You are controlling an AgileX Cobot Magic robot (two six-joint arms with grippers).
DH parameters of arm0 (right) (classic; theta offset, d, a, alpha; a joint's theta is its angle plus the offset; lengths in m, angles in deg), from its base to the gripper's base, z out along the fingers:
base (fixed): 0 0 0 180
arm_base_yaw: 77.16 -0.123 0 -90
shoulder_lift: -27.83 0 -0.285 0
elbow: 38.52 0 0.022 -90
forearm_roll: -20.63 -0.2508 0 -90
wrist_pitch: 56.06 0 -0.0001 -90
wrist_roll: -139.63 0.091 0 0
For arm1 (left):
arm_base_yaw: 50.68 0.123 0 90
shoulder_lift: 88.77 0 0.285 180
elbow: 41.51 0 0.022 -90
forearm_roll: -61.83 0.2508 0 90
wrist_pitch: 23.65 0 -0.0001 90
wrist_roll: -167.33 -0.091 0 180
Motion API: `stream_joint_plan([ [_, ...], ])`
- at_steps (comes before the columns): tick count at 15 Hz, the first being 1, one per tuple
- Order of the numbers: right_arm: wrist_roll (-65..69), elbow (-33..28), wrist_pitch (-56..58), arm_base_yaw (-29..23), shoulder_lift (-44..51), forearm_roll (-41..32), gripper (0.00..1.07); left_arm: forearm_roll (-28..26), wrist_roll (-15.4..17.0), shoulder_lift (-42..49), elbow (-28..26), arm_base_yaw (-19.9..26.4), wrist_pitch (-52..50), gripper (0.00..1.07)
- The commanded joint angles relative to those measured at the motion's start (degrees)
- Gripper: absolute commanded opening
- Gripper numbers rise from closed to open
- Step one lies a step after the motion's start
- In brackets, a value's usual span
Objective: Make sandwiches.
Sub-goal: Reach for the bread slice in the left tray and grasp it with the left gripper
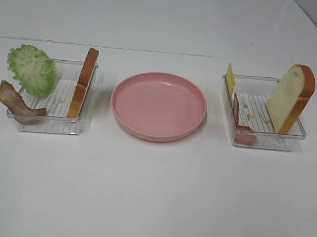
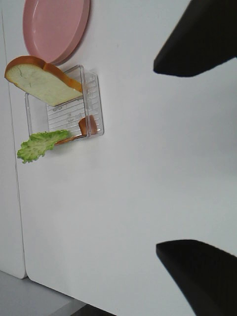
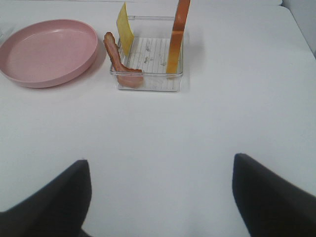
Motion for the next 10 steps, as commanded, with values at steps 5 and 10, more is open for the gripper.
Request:
stream_joint_plan([
  [5,-0.46,0.00,-0.57,0.34,0.97,-0.23,0.76,-0.11,0.11,1.26,0.11,0.00,-0.57,0.85],
  [10,-0.46,0.00,-0.57,0.34,0.97,-0.23,0.76,-0.11,0.11,1.26,0.11,0.00,-0.57,0.85],
])
